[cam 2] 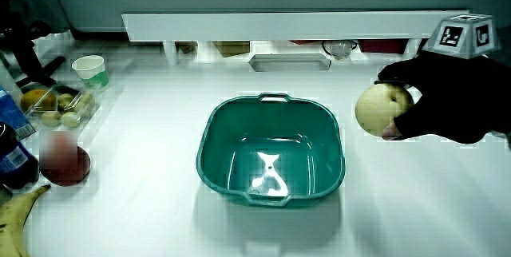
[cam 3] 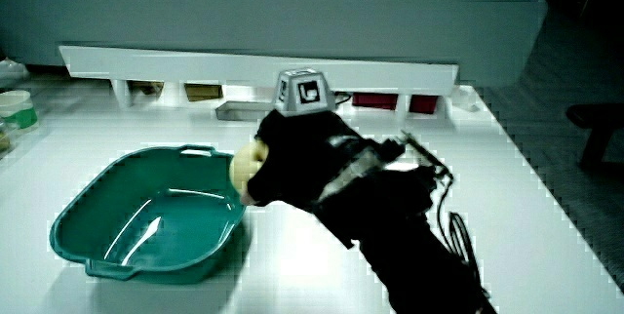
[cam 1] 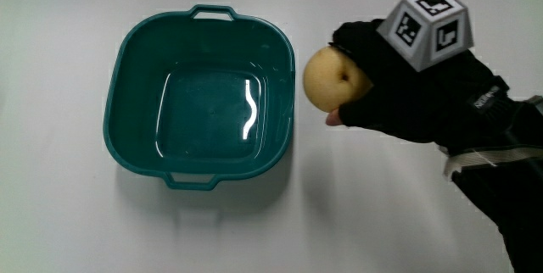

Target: Place pear on desk

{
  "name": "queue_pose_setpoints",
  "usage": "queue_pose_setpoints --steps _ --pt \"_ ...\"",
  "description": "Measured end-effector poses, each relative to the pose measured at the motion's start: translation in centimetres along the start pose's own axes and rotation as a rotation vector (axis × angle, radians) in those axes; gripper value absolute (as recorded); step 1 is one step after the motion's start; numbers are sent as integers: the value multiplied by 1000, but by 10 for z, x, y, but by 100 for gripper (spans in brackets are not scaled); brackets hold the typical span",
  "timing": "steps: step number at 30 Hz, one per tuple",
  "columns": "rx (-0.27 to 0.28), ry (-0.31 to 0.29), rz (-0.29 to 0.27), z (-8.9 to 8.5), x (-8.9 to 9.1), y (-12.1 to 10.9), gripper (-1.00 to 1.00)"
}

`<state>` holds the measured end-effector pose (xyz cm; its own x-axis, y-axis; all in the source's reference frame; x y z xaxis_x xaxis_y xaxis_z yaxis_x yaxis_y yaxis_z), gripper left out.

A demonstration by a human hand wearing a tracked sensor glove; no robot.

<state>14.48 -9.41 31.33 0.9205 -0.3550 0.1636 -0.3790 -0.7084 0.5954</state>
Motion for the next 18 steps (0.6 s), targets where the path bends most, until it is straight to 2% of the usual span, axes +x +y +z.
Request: queue_pose_setpoints --steps 3,8,15,18 --pt "-26 7 -27 -12 13 7 0" --pt "-70 51 -68 -35 33 19 0" --pt "-117 67 -122 -64 51 36 0" --pt "-136 69 -124 -72 53 39 0"
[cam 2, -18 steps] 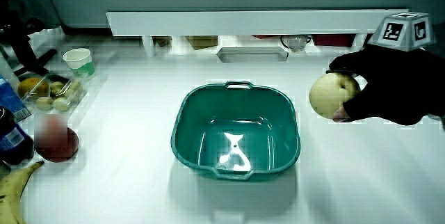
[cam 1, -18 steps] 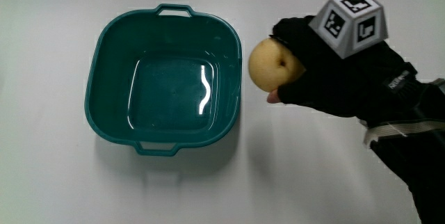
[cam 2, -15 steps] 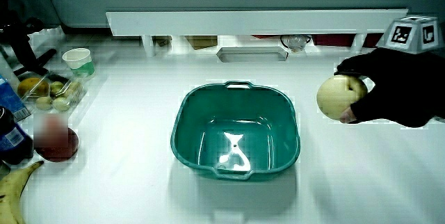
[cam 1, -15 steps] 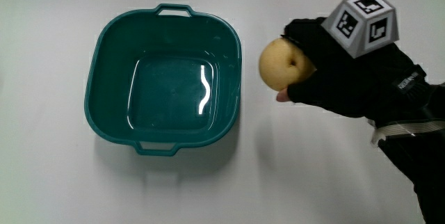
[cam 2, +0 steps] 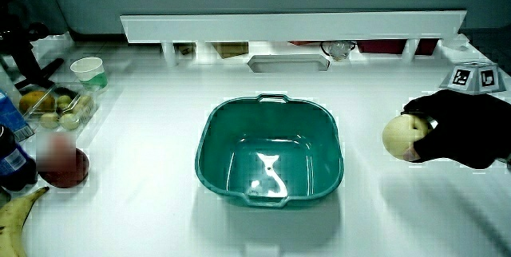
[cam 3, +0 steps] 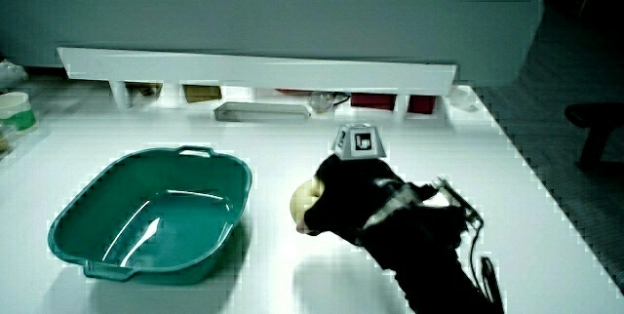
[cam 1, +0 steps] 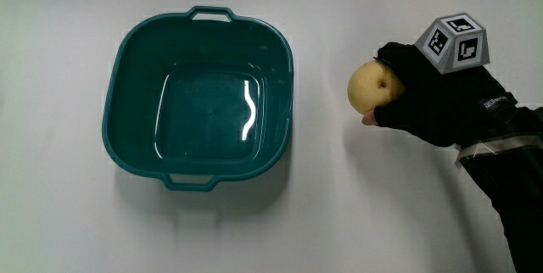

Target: Place pear on desk

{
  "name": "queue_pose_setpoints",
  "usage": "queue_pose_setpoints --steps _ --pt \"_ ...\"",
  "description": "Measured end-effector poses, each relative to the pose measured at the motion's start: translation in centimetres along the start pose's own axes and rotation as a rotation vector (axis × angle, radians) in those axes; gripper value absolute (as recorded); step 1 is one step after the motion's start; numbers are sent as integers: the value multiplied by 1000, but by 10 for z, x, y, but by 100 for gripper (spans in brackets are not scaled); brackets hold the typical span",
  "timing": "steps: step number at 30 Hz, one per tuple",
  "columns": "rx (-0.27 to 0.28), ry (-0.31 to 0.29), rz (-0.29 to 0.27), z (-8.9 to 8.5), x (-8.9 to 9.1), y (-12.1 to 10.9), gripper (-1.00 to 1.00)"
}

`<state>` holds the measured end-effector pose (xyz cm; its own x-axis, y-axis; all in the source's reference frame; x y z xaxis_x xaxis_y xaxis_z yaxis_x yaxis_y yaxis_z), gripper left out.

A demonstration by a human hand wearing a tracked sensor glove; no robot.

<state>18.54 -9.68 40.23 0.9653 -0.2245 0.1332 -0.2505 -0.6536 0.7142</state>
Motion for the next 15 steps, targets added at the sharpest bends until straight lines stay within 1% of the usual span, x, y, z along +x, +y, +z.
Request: queue_pose_setpoints --steps 2,4,7,8,9,10,11,13,14,15 --pt "-25 1 -8 -7 3 6 0" --pt "-34 4 -4 -10 2 7 0" --pt "-47 9 -22 -17 7 13 0" --pt "-60 18 -8 -19 7 14 0" --pt "-55 12 -24 -21 8 16 0" --pt "-65 20 -18 -22 8 17 0" --pt "-65 15 -23 -25 9 19 0" --pt "-83 19 -29 -29 11 22 0" --pt "-87 45 -18 -30 14 23 0" --pt "-88 60 -25 -31 15 22 0"
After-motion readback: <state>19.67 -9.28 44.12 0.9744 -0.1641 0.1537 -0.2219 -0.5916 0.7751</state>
